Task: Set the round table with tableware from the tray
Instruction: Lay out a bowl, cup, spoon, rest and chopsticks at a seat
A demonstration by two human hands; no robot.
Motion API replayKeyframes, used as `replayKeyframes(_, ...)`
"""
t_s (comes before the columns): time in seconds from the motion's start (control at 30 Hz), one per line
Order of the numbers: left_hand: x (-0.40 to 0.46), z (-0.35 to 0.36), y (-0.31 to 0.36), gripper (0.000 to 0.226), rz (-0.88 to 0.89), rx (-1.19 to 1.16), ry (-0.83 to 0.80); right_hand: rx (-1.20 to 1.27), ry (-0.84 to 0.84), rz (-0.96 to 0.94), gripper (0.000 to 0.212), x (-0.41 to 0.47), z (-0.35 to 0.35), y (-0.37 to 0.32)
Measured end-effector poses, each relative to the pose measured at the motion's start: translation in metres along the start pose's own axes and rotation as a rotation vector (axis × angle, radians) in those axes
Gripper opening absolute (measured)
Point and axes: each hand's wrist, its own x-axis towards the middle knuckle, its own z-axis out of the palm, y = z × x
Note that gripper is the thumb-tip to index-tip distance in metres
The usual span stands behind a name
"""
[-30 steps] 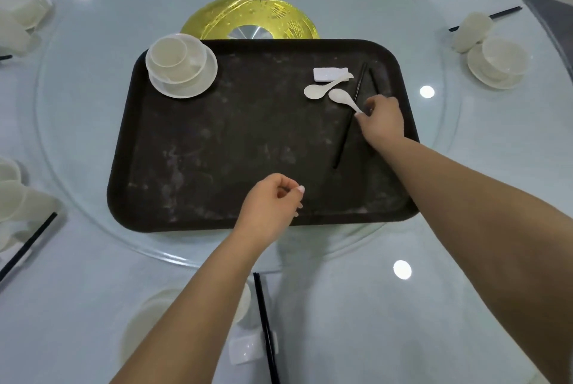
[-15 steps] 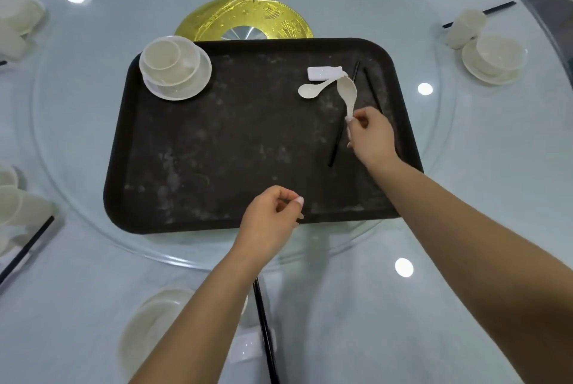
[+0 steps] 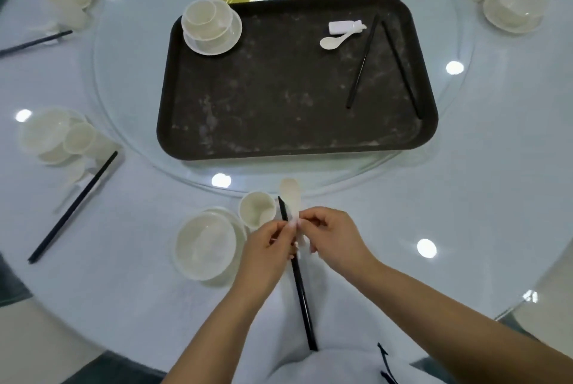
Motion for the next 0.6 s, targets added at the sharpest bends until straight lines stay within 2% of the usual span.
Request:
replayKeyframes(0.17, -0.036, -0.007, -0.043, 0.02, -0.099, -0.06, 0.0, -0.068, -0.134, 0.071, 0.017, -0.031, 0.028, 0.021)
replayKeyframes(0.33, -0.047, -0.006, -0.068, 0.021, -0.327, -0.254, -0.004, -0.101, -0.192, 0.212, 0.019, -0.042, 0.046, 0.033)
replayKeyframes(0.43, -0.048, -0.006, -0.078, 0.021, -0.367, -0.253, 0.016, -0.084, -0.214, 0.266, 0.032, -0.043, 0.053, 0.035)
replayKeyframes(0.6, -0.043, -0.007, -0.085, 0.022, -0.395, -0.235, 0.03, -0.068, -0.205, 0.304, 0.026, -0.046, 0.063, 0.038)
